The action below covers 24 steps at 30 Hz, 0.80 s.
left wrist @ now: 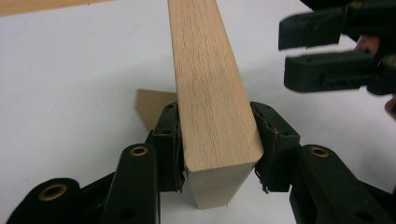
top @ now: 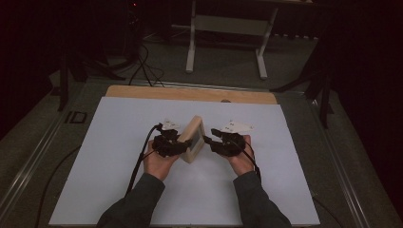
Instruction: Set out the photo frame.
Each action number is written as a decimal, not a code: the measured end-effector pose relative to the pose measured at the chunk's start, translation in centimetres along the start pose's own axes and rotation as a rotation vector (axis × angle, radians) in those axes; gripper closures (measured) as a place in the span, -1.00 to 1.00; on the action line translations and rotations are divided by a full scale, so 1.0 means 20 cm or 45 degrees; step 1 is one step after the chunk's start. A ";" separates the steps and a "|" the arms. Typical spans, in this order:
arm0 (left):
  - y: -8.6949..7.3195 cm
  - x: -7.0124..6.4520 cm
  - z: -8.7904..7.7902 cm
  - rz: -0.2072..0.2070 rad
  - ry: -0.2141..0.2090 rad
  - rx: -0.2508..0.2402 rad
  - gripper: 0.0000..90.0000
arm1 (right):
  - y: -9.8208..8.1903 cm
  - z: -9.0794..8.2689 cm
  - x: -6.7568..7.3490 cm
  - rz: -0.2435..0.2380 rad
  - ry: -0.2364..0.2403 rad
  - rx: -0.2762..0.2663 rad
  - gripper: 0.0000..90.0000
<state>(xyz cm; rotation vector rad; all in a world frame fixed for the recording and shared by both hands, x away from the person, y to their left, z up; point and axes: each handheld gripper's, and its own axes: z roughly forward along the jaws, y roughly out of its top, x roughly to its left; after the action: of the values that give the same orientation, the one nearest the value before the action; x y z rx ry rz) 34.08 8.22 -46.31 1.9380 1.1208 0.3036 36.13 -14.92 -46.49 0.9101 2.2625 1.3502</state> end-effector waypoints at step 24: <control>0.00 -0.06 0.00 0.122 0.016 0.008 0.32 | 0.17 0.01 -0.02 -0.016 -0.051 -0.084 0.45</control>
<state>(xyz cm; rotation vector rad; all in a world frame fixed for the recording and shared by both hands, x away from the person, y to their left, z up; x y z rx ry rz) 33.44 7.23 -46.13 2.0013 1.0401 0.3647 37.72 -13.80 -43.59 0.8916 2.1767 1.3803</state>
